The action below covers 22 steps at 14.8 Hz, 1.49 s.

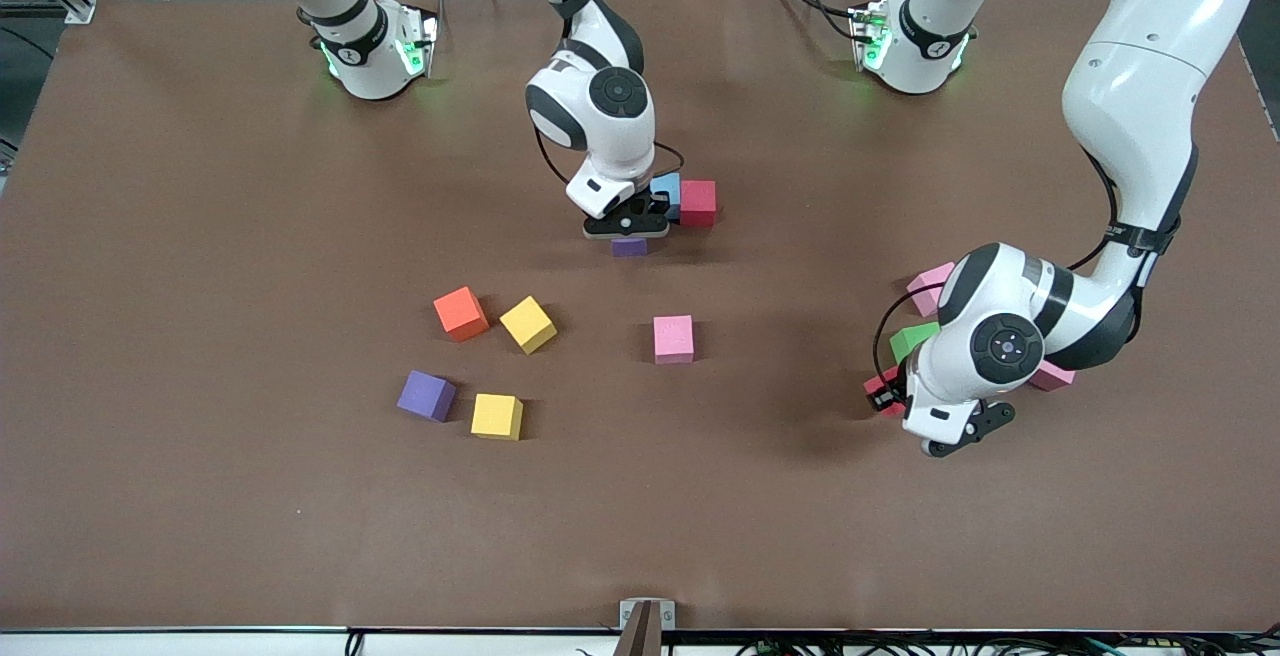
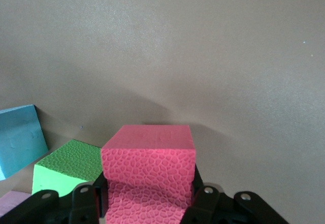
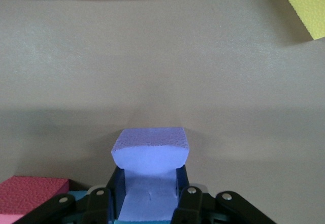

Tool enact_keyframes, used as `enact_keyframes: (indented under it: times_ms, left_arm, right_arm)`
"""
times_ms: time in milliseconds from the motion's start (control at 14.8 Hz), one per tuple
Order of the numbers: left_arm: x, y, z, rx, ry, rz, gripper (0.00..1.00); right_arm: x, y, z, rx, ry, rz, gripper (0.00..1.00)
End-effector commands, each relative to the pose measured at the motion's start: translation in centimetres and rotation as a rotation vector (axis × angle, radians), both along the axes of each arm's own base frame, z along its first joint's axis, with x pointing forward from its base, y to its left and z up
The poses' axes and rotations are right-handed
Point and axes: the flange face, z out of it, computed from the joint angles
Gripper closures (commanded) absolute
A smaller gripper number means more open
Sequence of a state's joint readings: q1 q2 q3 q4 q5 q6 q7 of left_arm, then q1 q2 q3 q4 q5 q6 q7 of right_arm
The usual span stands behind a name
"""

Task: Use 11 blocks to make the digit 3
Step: 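Lower the purple cube against the light blue cube with the right gripper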

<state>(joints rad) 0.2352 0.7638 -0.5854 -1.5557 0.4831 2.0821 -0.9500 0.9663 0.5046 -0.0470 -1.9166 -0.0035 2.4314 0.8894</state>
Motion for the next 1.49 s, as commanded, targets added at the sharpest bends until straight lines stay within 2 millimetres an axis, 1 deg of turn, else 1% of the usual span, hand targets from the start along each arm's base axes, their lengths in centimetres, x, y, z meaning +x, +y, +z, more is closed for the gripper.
enact_keyframes:
  times_ms: [0, 68, 338, 609, 812, 1421]
  left_arm:
    - [-0.1, -0.2, -0.3, -0.003, 0.019, 0.006, 0.62]
    - [-0.1, -0.1, -0.4, -0.004, 0.021, 0.01, 0.62]
    - [-0.1, -0.2, -0.4, -0.004, 0.019, 0.007, 0.62]
    - [-0.1, -0.2, -0.4, -0.005, 0.018, 0.01, 0.62]
    - [-0.1, -0.2, -0.4, -0.004, 0.019, 0.012, 0.62]
    - [0.0, -0.1, 0.1, -0.004, 0.013, 0.014, 0.62]
  right_arm:
    - [-0.9, -0.4, 0.6, -0.015, 0.012, 0.011, 0.75]
    - [-0.9, -0.5, 0.6, -0.028, 0.02, 0.015, 0.65]
    - [-0.6, -0.2, 1.0, -0.024, 0.017, 0.006, 0.57]
    - [-0.5, 0.4, 1.6, -0.006, 0.004, 0.005, 0.57]
    - [-0.4, 0.4, 1.7, -0.003, 0.002, 0.002, 0.57]
    - [-0.7, 0.5, 0.7, -0.017, 0.011, 0.007, 0.57]
